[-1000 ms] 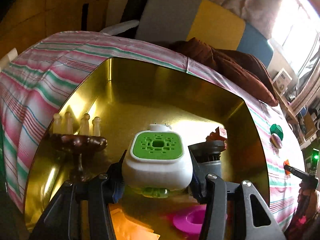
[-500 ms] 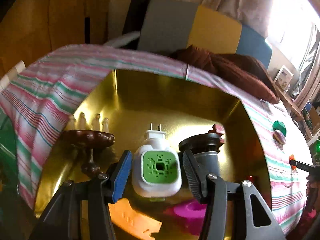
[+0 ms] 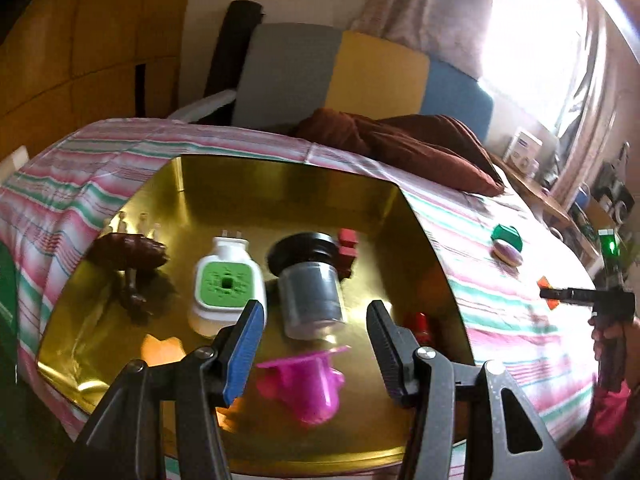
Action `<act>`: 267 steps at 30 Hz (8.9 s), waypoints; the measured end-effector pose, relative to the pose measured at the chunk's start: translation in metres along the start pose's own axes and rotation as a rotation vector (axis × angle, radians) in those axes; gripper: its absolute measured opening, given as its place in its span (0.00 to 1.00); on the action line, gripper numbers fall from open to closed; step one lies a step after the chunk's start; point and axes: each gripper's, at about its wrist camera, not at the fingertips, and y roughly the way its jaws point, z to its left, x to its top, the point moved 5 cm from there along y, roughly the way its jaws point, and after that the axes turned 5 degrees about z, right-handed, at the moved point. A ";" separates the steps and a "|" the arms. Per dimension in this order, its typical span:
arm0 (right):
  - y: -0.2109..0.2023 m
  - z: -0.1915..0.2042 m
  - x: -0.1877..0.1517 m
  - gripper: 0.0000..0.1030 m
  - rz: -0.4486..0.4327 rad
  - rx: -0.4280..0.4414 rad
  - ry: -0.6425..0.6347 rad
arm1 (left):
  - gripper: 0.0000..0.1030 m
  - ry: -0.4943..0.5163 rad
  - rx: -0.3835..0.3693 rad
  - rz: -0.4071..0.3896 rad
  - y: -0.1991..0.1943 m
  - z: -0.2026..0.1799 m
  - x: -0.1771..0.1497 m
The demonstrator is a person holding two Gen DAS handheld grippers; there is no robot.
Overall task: Organize rigid objects
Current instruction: 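Carry the orange cube block into the gold tray and open right tool, then move both tools back toward the purple soap and green toy, then grasp the purple egg-shaped soap with left tool, then grasp the green plunger toy with right tool, then carry the purple soap into the gold tray and open left tool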
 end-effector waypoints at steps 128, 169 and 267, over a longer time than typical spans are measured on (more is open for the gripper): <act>-0.009 -0.071 0.017 0.76 -0.014 -0.083 0.389 | 0.62 0.318 -0.245 0.149 0.055 -0.244 0.030; -0.016 -0.113 0.011 0.78 -0.025 0.022 0.626 | 0.43 0.576 -0.237 0.217 0.217 -0.349 0.038; -0.013 0.058 0.009 0.57 -0.194 0.058 0.004 | 0.42 0.240 -0.239 0.025 0.036 -0.161 0.015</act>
